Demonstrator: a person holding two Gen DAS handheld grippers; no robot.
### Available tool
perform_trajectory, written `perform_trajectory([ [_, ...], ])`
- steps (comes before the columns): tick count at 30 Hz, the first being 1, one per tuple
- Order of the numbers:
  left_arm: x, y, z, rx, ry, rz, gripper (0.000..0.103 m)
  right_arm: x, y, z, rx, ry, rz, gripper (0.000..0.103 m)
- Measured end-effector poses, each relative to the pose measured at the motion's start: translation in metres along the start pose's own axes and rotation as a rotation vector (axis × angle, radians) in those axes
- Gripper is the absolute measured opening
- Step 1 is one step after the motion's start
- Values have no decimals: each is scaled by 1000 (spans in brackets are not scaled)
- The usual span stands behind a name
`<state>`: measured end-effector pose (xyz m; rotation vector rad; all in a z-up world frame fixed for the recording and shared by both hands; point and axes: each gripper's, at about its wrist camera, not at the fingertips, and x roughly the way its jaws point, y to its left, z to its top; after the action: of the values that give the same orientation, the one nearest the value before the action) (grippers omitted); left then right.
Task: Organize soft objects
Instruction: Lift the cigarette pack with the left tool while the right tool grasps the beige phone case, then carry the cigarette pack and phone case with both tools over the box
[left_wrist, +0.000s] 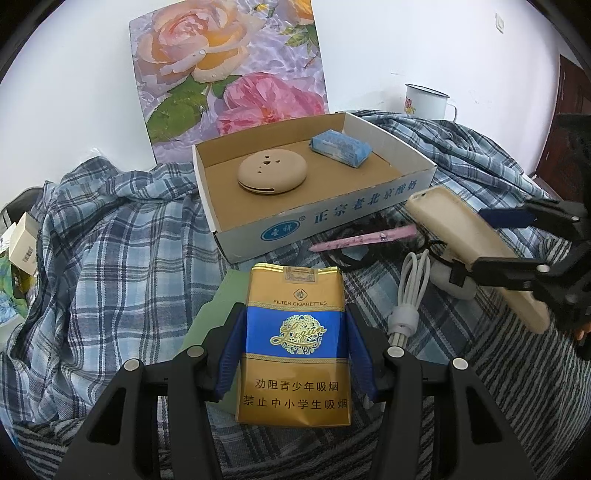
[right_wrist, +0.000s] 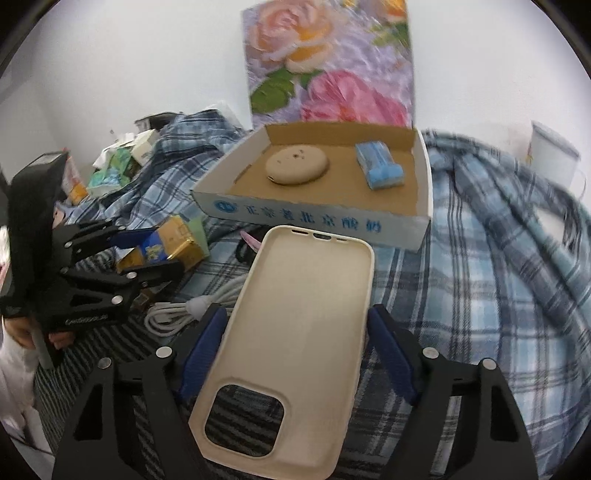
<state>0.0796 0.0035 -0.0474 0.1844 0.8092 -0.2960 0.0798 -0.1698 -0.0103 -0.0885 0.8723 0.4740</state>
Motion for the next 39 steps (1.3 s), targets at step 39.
perform_trajectory([
  [39,-119,-29,46,9,-331,98,55,-150,43,31,-170,-472,-90,78],
])
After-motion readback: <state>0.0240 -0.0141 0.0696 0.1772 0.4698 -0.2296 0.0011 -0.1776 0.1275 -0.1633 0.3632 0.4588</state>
